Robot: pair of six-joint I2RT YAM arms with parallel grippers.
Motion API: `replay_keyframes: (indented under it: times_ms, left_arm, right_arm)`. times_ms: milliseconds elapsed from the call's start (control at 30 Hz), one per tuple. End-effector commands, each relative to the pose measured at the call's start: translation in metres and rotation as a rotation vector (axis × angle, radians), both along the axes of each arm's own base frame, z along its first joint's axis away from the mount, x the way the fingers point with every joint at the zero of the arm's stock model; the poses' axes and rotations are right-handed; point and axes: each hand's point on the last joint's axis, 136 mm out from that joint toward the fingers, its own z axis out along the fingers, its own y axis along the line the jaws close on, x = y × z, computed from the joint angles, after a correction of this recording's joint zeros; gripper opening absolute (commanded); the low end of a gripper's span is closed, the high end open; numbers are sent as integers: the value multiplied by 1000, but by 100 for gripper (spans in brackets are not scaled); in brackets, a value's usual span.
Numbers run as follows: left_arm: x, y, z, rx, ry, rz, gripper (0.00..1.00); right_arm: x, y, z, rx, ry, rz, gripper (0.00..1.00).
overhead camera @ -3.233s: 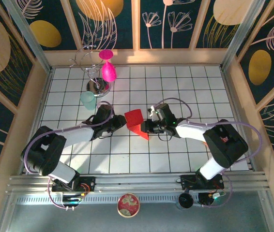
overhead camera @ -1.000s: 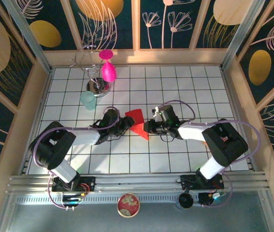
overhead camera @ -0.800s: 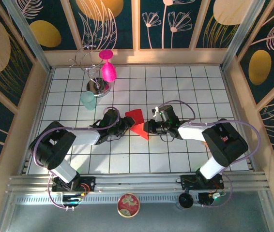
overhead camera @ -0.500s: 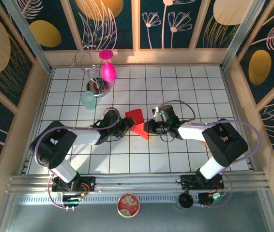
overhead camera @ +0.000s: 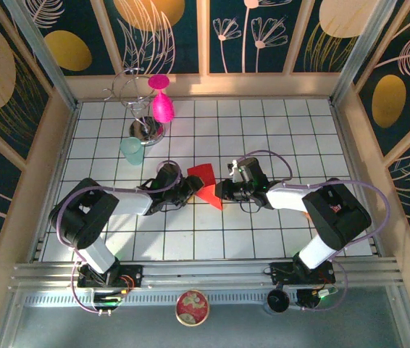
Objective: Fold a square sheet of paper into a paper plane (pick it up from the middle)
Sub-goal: Fourth fold the wing at the center of the table.
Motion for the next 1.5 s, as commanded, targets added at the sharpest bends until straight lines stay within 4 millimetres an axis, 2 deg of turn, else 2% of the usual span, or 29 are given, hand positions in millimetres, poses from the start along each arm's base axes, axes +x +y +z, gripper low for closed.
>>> replay_keyframes:
  times_ms: [0,200,400,467,867,1067,1200,1333,1467]
  left_arm:
    - [5,-13,9,-58,-1,-11,58]
    - [7,-18,17,-105,-34,-19,57]
    - [10,-25,35,-173,-104,-65,55]
    - [10,-25,25,-166,-95,-73,54]
    - [14,-18,14,-88,-119,-141,45]
    - [18,-14,8,-29,-133,-196,36]
    - [20,-11,3,13,-129,-209,23]
    - [24,-7,3,28,-128,-186,8]
    - [25,-1,7,26,-117,-129,5]
  right_arm:
    - [4,-5,-6,-27,-5,-14,25]
    - [5,-9,-10,-53,-1,-26,23]
    - [8,-14,-19,-99,12,-44,20]
    - [9,-15,-21,-111,14,-48,20]
    - [8,-16,-28,-127,24,-42,19]
    - [8,-15,-27,-127,21,-37,19]
    - [10,-16,-23,-126,7,-42,19]
    - [16,-22,-8,-146,-60,-77,20]
    - [21,-32,11,-254,-197,-119,26]
